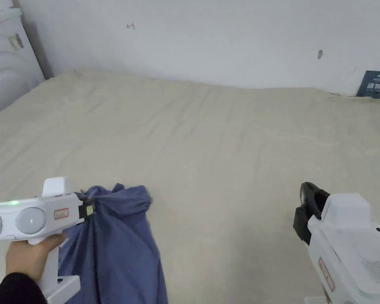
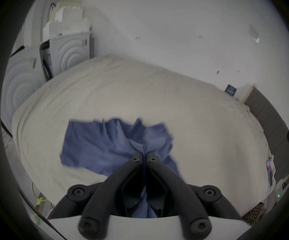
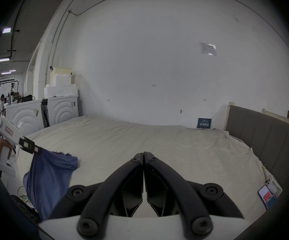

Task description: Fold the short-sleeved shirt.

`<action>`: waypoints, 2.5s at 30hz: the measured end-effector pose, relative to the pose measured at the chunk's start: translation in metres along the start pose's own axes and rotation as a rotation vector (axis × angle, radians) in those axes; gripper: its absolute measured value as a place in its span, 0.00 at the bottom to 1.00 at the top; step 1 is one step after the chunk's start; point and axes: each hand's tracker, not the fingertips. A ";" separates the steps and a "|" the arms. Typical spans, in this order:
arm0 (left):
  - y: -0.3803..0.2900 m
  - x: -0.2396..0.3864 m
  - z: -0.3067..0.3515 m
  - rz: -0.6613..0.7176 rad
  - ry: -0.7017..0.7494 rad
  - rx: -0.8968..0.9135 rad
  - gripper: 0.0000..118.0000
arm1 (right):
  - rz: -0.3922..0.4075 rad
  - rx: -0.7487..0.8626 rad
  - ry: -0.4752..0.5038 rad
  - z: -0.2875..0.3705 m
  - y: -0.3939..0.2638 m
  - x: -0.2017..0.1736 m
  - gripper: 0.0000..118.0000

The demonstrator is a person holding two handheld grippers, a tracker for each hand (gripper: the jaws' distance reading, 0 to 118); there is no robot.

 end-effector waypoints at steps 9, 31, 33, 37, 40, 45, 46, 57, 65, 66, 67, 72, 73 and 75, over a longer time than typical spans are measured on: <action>0.073 0.130 0.056 -0.151 -0.218 0.178 0.00 | -0.015 0.050 -0.114 0.051 0.006 0.058 0.00; 0.010 0.410 0.010 -0.554 -0.697 0.027 0.00 | -0.038 0.037 -0.362 0.113 -0.012 0.160 0.00; -0.014 0.412 -0.011 -0.570 -0.690 -0.036 0.00 | -0.040 0.026 -0.370 0.113 -0.016 0.163 0.00; -0.064 0.413 -0.057 -0.621 -0.624 -0.186 0.00 | -0.048 0.003 -0.372 0.110 -0.026 0.168 0.00; -0.094 0.408 -0.088 -0.656 -0.532 -0.271 0.00 | -0.047 -0.012 -0.366 0.107 -0.032 0.166 0.00; -0.130 0.400 -0.120 -0.706 -0.436 -0.406 0.00 | -0.059 -0.031 -0.354 0.102 -0.041 0.163 0.00; -0.137 0.399 -0.124 -0.717 -0.425 -0.411 0.00 | -0.061 -0.034 -0.353 0.101 -0.043 0.163 0.00; -0.124 0.384 -0.088 -0.657 -0.360 -0.225 0.89 | -0.062 -0.043 -0.347 0.106 -0.041 0.157 0.00; -0.054 0.345 0.014 -0.442 -0.417 0.136 0.94 | -0.072 0.012 -0.355 0.115 -0.012 0.142 0.00; -0.049 0.339 0.025 -0.430 -0.407 0.192 0.94 | -0.074 0.020 -0.355 0.115 -0.009 0.141 0.00; -0.045 0.333 0.037 -0.417 -0.388 0.256 0.94 | -0.077 0.028 -0.353 0.116 -0.006 0.141 0.00; -0.037 0.303 0.074 -0.386 -0.253 0.489 0.94 | -0.071 0.058 -0.352 0.115 0.008 0.132 0.00; -0.038 0.297 0.077 -0.375 -0.220 0.535 0.93 | -0.070 0.062 -0.350 0.115 0.010 0.130 0.00; -0.040 0.286 0.081 -0.362 -0.162 0.587 0.89 | -0.068 0.072 -0.347 0.113 0.010 0.131 0.00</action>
